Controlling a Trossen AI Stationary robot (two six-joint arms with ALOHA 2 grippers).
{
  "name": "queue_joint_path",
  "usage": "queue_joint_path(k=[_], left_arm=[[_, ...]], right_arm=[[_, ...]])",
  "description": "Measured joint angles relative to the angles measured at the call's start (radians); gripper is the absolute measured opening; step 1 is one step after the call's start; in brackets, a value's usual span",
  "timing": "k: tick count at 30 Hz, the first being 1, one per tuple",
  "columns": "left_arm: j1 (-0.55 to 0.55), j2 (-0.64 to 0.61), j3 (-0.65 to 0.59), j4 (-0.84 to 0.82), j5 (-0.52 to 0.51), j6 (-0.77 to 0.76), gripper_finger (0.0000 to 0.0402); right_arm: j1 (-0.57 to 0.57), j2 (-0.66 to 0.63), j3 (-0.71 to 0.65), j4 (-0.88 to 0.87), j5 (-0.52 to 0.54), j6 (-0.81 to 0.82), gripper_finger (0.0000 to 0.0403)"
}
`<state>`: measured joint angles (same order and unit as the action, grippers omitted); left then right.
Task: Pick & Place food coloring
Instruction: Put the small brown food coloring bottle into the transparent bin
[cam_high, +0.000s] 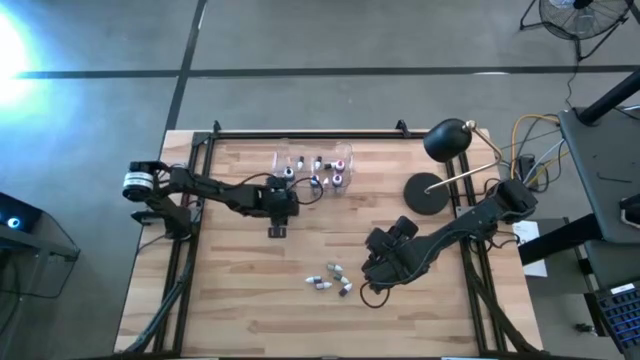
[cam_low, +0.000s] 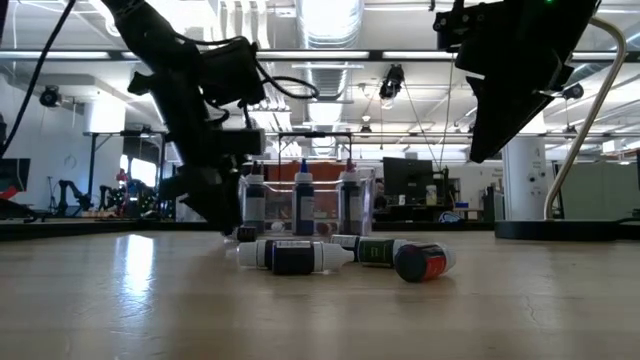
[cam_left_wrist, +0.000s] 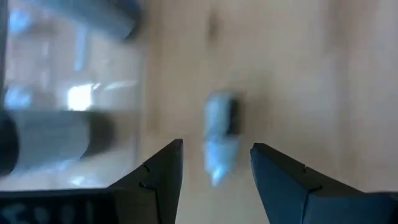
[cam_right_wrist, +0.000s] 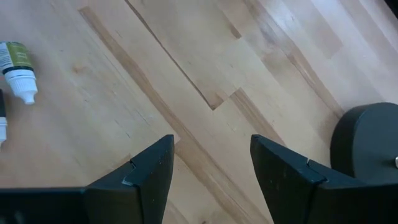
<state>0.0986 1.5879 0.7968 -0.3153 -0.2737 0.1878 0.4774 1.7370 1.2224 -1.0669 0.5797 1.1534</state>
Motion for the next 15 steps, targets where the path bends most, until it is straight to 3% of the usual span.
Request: queue_joint_path(k=[4, 6, 11, 15], left_arm=[[-0.036, -0.013, 0.002, -0.021, -0.23, -0.008, 0.0163], [-0.057, -0.021, 0.015, -0.022, -0.294, -0.026, 0.0163], [-0.105, -0.028, 0.041, -0.034, -0.105, -0.114, 0.0163], [-0.131, -0.02, 0.032, -0.034, -0.097, -0.135, 0.0163]], right_arm=[[0.0, 0.0, 0.0, 0.001, 0.0, 0.0, 0.0206], [0.0, 0.0, 0.0, 0.001, 0.0, -0.001, 0.0206], [0.0, 0.0, -0.002, 0.001, 0.004, -0.004, 0.0206], [0.0, 0.0, -0.008, 0.001, 0.018, -0.005, 0.0206]])
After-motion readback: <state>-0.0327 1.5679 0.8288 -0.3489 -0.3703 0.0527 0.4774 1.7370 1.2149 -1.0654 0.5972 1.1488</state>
